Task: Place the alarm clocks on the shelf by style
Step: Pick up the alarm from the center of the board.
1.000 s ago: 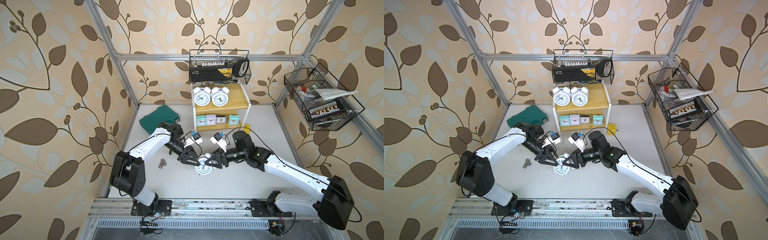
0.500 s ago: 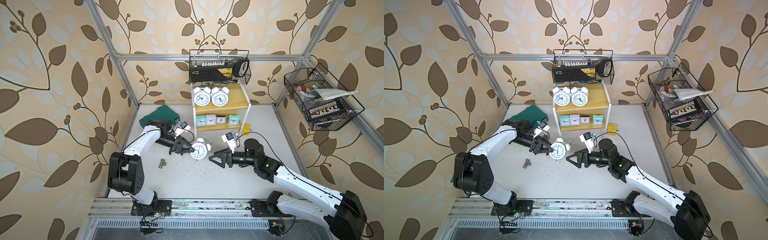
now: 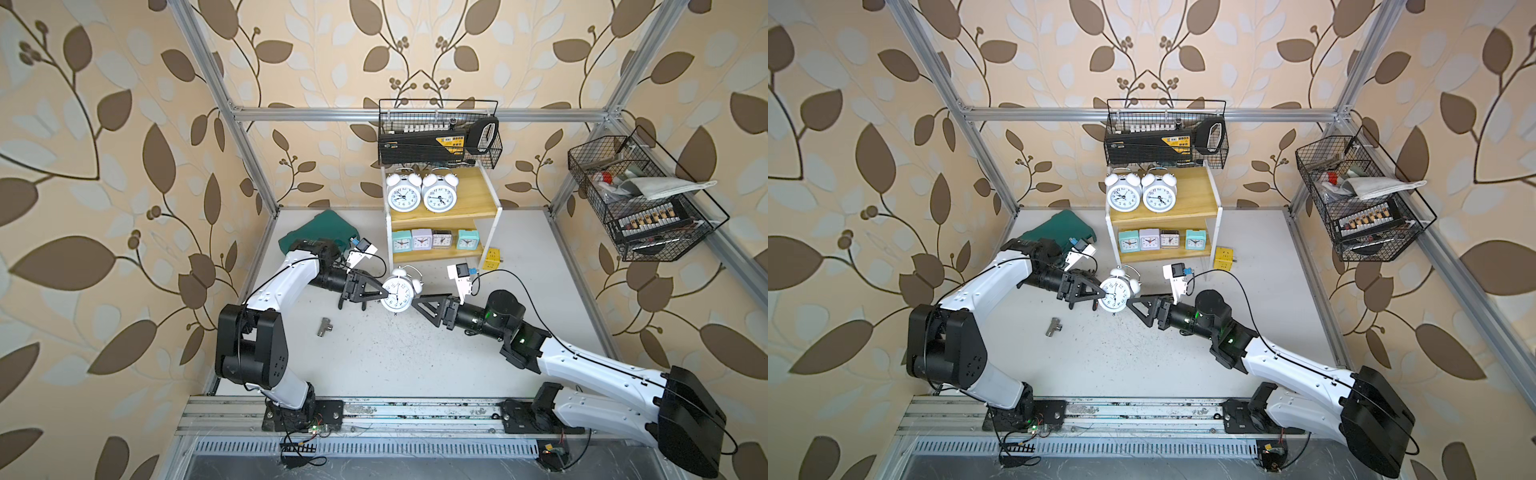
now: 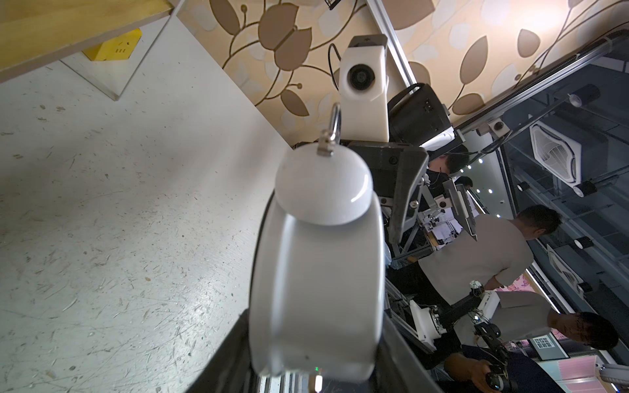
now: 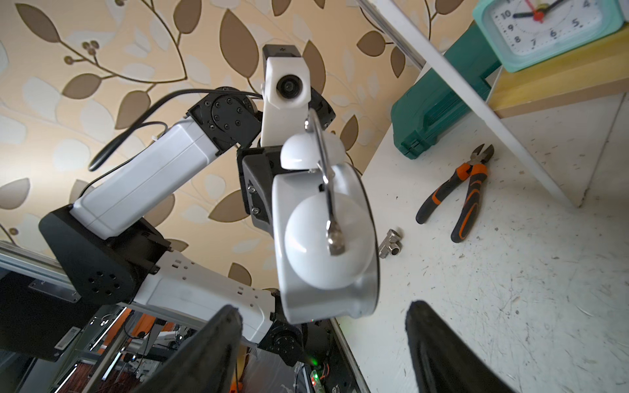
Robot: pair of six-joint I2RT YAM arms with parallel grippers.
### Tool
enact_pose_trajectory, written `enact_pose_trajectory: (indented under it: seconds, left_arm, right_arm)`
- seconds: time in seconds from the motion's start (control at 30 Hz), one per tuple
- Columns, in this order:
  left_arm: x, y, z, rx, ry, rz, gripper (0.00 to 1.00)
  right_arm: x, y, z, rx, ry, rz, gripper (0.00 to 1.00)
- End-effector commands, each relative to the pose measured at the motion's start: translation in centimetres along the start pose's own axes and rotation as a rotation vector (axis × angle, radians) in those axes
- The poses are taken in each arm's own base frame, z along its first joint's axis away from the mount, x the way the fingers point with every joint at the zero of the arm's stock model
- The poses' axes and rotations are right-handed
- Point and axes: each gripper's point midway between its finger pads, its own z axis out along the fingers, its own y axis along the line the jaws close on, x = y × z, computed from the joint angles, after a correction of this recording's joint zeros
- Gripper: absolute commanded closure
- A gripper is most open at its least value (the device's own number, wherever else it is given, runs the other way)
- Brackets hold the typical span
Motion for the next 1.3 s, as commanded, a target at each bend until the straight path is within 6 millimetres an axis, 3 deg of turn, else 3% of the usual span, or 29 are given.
enact_pose_trajectory:
  seconds: [0.0, 0.7, 1.03, 1.13, 1.27]
  left_arm:
    - [-1.8, -2.0, -0.5, 0.052, -0.074, 0.05, 0.76]
    - [-1.7, -1.9, -0.5, 0.051, -0.071, 0.05, 0.75]
    - [-1.5, -1.9, -0.5, 0.046, -0.064, 0.058, 0.72]
    - [-1.4, -1.8, -0.5, 0.041, -0.06, 0.058, 0.61]
    - [-1.1, -1.8, -0.5, 0.026, -0.045, 0.07, 0.35]
  right_arm:
    - [-0.8, 0.3, 0.5, -0.004, -0.053, 0.006, 0.23]
    - [0.0, 0.4, 2.8, -0.025, -0.044, -0.001, 0.4]
    - [0.1, -0.1, 2.8, -0.011, -0.055, -0.029, 0.55]
    - [0.1, 0.2, 2.5, -0.009, -0.046, -0.082, 0.58]
    - [-0.1, 0.6, 1.9, 0.008, 0.005, -0.198, 0.61]
